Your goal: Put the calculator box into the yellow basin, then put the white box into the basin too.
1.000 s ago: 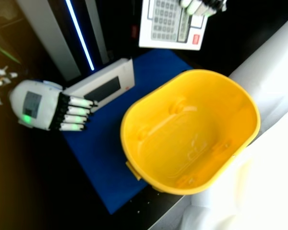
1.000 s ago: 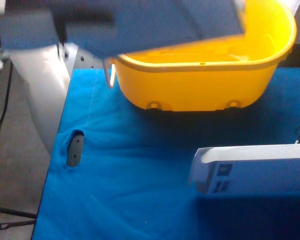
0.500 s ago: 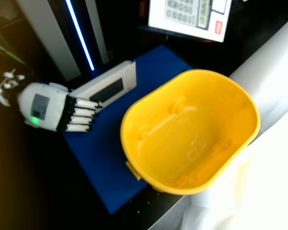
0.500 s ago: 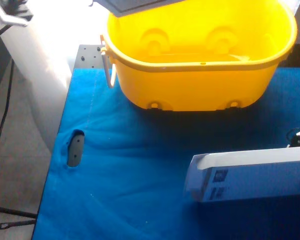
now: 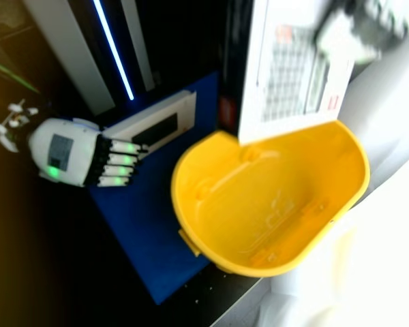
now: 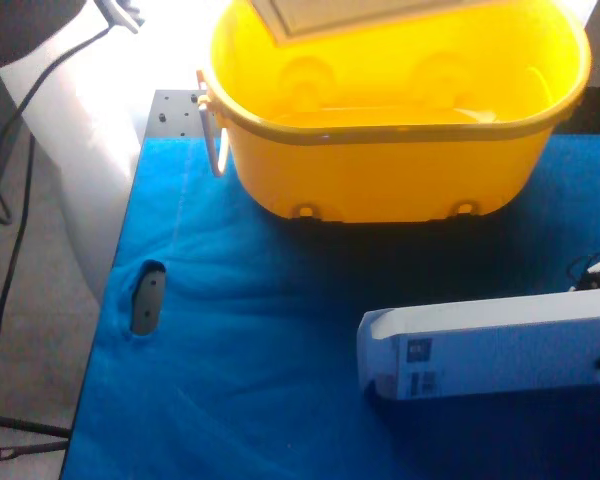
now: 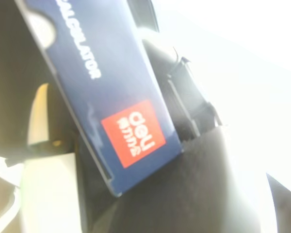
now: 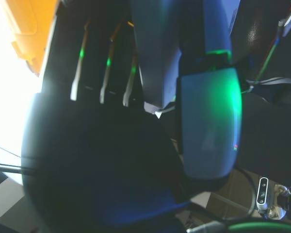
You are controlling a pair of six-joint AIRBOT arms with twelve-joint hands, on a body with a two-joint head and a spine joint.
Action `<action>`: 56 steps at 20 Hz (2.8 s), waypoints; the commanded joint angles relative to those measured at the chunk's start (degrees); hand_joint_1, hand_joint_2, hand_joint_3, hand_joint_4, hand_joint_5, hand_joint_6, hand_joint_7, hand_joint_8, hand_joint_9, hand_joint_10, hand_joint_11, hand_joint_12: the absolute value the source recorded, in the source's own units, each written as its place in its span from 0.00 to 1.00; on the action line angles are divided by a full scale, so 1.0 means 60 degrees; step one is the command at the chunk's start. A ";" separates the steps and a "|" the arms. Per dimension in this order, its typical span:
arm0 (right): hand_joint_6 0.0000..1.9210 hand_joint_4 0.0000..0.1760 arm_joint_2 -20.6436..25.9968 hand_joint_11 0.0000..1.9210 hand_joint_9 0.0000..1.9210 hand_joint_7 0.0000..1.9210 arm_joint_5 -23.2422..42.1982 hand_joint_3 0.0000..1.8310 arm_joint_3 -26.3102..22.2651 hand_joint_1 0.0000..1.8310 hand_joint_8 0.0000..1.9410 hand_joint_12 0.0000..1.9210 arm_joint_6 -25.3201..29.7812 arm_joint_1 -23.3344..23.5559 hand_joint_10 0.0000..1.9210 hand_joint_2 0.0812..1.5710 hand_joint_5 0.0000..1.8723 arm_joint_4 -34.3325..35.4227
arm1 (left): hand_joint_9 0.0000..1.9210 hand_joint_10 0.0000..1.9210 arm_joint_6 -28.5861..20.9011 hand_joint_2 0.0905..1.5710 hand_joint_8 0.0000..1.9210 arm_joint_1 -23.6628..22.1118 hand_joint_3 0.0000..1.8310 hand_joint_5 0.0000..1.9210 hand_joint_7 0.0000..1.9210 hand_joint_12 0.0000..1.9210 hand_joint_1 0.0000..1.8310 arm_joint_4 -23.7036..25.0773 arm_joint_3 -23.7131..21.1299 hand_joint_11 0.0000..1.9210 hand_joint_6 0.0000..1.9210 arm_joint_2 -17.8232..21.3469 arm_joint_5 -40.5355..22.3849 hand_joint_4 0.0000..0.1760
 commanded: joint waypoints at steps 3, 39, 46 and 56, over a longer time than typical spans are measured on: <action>0.46 0.00 -0.0020 0.47 0.51 0.50 -0.1068 0.00 0.0068 0.76 0.46 0.80 0.0048 0.0155 0.66 0.68 0.54 -0.0085 | 0.47 0.65 0.0000 0.72 0.59 -0.0133 0.00 0.42 0.45 0.68 0.75 -0.0108 0.0157 0.43 0.62 -0.0155 -0.0725 0.00; 0.41 0.00 0.1099 0.47 0.53 0.54 -0.3623 0.00 -0.0944 0.76 0.44 0.64 0.0128 0.0328 0.57 0.66 0.56 -0.0376 | 0.16 0.15 0.0947 0.83 0.00 -0.1699 0.00 0.23 0.20 0.72 0.36 -0.0706 -0.1322 0.00 0.19 0.2513 -0.2437 0.00; 0.36 0.00 0.1705 0.47 0.52 0.51 -0.4380 0.00 -0.1244 0.76 0.47 0.64 0.0123 0.0132 0.59 0.67 0.60 -0.0376 | 0.07 0.40 0.2674 0.75 0.00 -0.3035 0.00 0.12 0.21 0.63 0.22 -0.1143 -0.1704 0.00 0.48 0.3601 -0.1028 0.00; 0.41 0.00 0.2032 0.47 0.53 0.54 -0.4763 0.00 -0.0571 0.76 0.44 0.64 0.0020 0.0985 0.58 0.66 0.56 -0.0315 | 0.10 0.21 0.5485 0.77 0.00 -0.2610 0.00 0.21 0.18 0.68 0.39 -0.3774 -0.1166 0.00 0.05 0.2957 -0.0630 0.00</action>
